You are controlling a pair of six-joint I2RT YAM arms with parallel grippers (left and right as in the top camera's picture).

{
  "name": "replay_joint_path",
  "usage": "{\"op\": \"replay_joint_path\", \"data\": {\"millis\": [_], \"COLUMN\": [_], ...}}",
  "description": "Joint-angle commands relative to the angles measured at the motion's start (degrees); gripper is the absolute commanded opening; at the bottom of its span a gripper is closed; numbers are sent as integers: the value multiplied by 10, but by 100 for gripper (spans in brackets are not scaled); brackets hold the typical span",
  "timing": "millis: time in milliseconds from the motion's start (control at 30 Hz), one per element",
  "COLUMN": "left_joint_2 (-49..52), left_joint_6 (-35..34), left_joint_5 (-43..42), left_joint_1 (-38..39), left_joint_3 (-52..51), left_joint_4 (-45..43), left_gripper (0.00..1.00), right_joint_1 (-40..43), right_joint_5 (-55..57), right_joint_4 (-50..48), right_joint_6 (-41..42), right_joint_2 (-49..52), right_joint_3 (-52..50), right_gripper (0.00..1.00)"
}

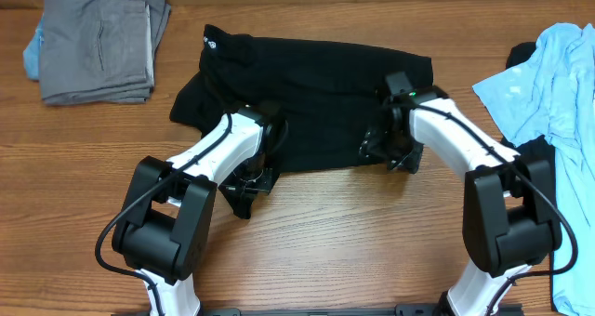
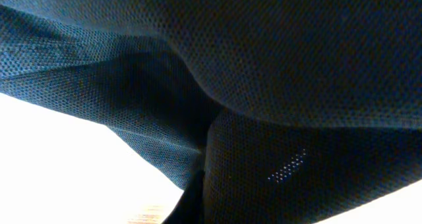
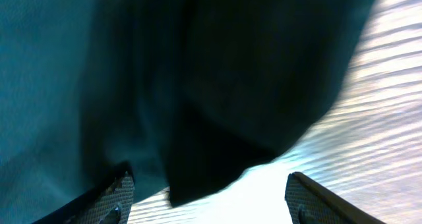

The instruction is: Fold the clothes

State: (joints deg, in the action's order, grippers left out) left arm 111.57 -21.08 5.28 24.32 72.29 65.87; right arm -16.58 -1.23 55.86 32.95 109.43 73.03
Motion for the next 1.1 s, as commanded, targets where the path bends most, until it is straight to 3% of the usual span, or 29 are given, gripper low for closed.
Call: {"op": "replay_joint_path", "data": {"millis": [0,600,767,1067], "left_joint_2": [8,8,8,8], "left_joint_6": [-12,-12,-12,-15], "left_joint_5": [12,12,12,14], "left_joint_1": [-3,-3,-3,-4], "left_joint_3": [-2,-2,-2,-2], "left_joint_4": [-1,-3,-3,2], "left_gripper": [6,8,8,6], "right_joint_1": [-20,-10,-10,4], "right_joint_5": [2,93,94,148], "right_joint_4": [-15,-66,-68,-35], "right_joint_6": [-2,-19,-19,22], "right_joint_2": [-19,-19,-19,-19], "right_joint_3": [-7,-7,-7,-6], "right_gripper": [78,74,50,18]}}
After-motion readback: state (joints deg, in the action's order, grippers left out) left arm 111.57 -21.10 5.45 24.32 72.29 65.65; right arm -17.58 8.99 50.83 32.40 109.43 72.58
